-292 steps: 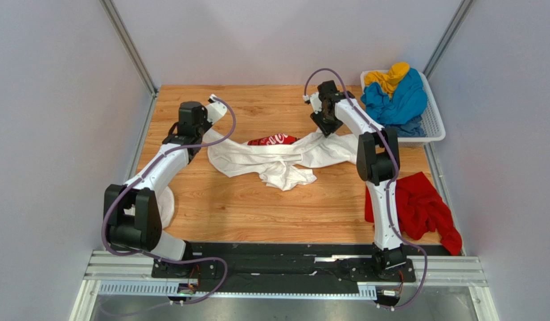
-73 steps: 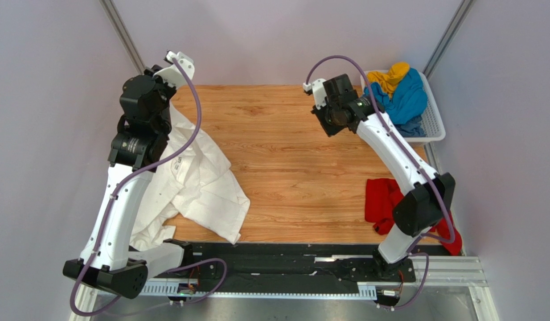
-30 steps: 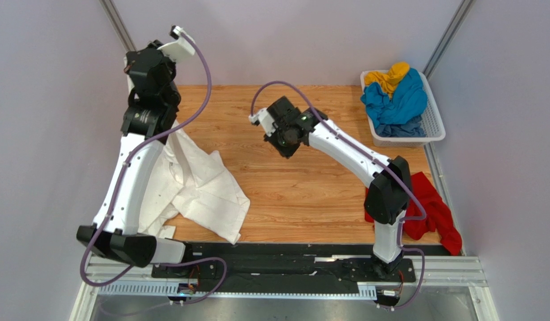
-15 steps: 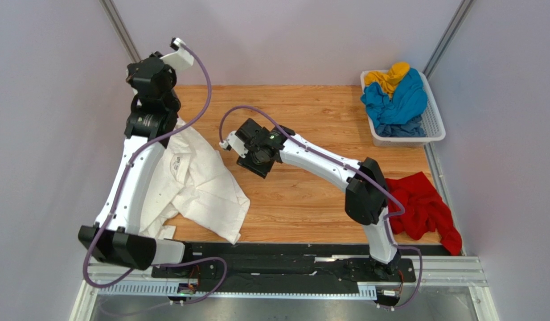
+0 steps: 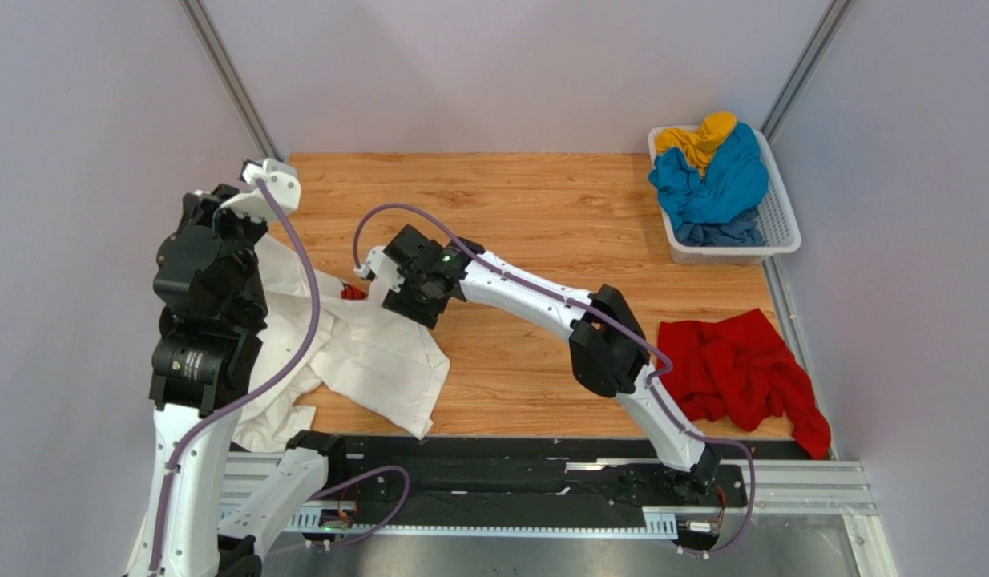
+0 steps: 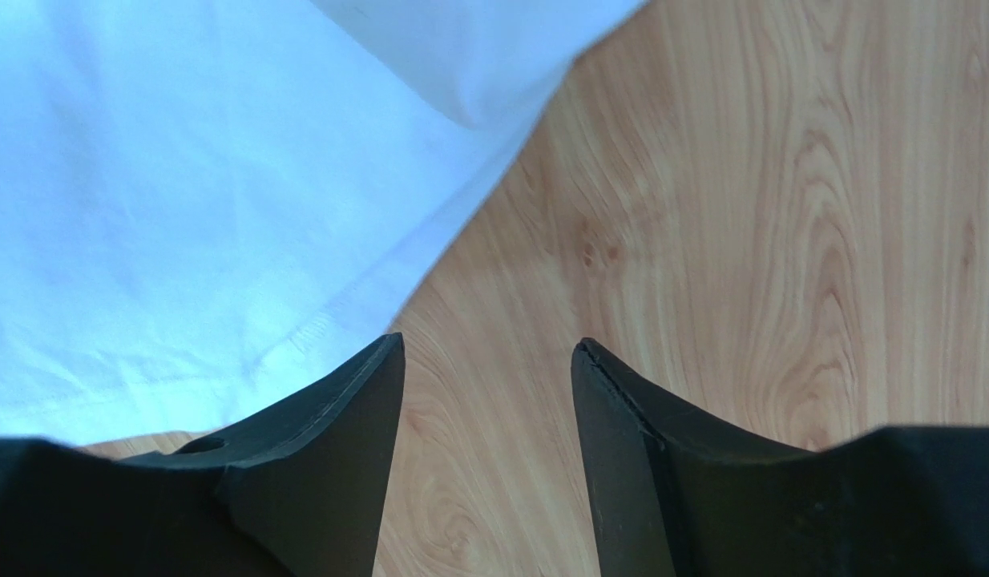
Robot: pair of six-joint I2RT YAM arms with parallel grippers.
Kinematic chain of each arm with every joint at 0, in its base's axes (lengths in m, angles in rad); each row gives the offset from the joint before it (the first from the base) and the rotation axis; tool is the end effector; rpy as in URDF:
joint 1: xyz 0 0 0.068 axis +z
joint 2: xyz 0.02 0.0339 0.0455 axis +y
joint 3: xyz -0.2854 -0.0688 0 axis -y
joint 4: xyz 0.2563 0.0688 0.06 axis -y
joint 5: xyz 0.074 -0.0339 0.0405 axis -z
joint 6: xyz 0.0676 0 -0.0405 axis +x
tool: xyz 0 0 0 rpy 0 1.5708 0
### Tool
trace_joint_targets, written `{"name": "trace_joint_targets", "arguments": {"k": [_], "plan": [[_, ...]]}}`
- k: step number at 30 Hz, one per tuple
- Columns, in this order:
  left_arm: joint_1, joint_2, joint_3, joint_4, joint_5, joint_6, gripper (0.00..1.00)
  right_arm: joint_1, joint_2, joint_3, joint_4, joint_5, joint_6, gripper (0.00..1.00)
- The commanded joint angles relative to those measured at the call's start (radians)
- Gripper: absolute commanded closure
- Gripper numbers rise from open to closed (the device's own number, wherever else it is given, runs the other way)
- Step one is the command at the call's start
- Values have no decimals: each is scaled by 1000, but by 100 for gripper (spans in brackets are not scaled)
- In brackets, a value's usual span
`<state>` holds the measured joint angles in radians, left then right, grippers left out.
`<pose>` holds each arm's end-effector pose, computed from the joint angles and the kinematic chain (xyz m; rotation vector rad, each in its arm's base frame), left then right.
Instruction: Fold and stack the t-shirts
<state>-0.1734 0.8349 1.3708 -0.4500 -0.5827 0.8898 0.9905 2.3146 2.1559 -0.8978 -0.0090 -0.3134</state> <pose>0.1523 0.0111 0.5187 0.3391 1.5474 0.9982 0.2986 0.4565 0.2190 -1.6097 2.1038 0.2426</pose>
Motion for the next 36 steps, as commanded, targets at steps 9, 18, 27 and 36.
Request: {"name": "trace_joint_targets", "arguments": {"k": [9,18,27,36], "plan": [[3,-154,-245,-96,21,-23,100,62,92,94,119,-91,-3,41],[3,-197,-289,-122,46,-5,100,60,149,101,134,-68,-23,41],[3,-197,-331,-135,80,-9,100,62,173,94,143,-20,-55,44],[3,-195,-354,-119,93,6,100,59,184,70,145,-3,-69,64]]}}
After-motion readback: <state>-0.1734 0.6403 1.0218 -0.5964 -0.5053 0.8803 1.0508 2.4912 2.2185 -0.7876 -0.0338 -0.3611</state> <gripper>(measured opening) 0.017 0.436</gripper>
